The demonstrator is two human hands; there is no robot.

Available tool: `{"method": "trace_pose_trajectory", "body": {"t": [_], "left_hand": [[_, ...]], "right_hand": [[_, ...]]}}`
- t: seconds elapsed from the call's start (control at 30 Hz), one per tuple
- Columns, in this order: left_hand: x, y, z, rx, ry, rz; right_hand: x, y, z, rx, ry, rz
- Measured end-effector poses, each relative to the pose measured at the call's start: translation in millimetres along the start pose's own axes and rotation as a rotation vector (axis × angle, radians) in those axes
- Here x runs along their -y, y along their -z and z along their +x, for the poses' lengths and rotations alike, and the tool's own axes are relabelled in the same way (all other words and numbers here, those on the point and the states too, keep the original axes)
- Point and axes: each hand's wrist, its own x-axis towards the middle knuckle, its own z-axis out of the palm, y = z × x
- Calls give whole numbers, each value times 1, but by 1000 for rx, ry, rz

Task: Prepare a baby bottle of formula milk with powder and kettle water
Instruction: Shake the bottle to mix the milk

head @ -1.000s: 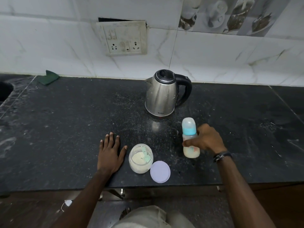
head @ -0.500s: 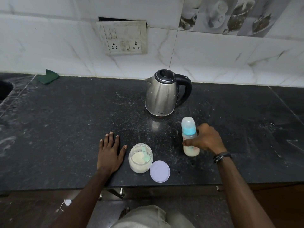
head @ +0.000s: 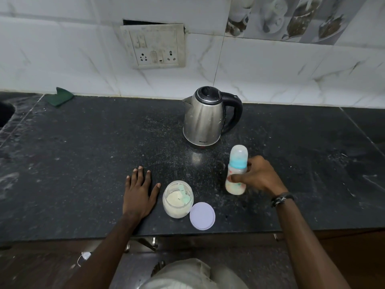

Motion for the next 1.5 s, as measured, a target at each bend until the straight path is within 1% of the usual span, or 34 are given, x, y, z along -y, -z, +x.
{"method": "trace_pose_trajectory", "body": {"t": [0.03,0.07,0.13,0.2,0.27,0.37,0.43,0.5,0.53,0.6,0.67,0.73,0.83,0.9,0.97,1.07,1.13,1.2,1.3,1.37,1.4,1.43,1.5], "left_hand": [[0,0,0,-2,2,2],[1,0,0,-5,3,2],[1,0,0,-7,2,1],[0,0,0,-2,1,4],[0,0,-1,-2,4,-4],[0,1,0,-6,1,-5],[0,1,0,-1,-1,2],[0,0,-1,0,0,5],[1,1,-1,-5,-1,0],[0,1,0,-11,-1,-7],[-1,1,0,-7,-1,-7],[-1,1,-1,-7,0,-3],[0,1,0,-11,-1,-4],[-1,1,0,-2,-1,-4],[0,1,-1,-1,0,-1],[1,0,0,-11,-5,-4],[0,1,0,-6,-5,-2],[0,1,-1,-4,-4,3],[1,1,0,-7,-6,2],[0,1,0,-3,-5,7],[0,1,-1,1,-2,8],[0,1,-1,3,1,7],[0,2,-1,-2,0,-1]], "right_hand": [[2,0,-1,-27,-23,-75],[2,-1,-1,-14,-24,-79],[4,-4,-3,25,6,13],[2,-4,0,-33,-9,67],[1,-3,1,-54,-56,-21],[1,-5,-5,2,-2,16],[1,-6,-3,-54,-3,41],[1,-4,-1,-77,-62,-31],[0,-5,-3,-57,-56,-36],[3,-5,-6,-1,-11,36],[3,-6,-5,-55,0,68],[3,-5,-2,-87,-45,28],[8,-5,-9,-5,-14,65],[9,-5,-11,-49,0,60],[6,-4,-6,-87,-50,35],[4,-4,-10,-16,-7,47],[3,-4,-11,-54,-5,44],[3,-2,-7,-71,-42,51],[7,-4,-12,-14,-12,99],[5,-4,-9,-61,-6,101],[3,-5,-6,-61,-34,120],[3,-5,-6,-48,-40,87],[4,-7,-8,-6,-22,116]]}}
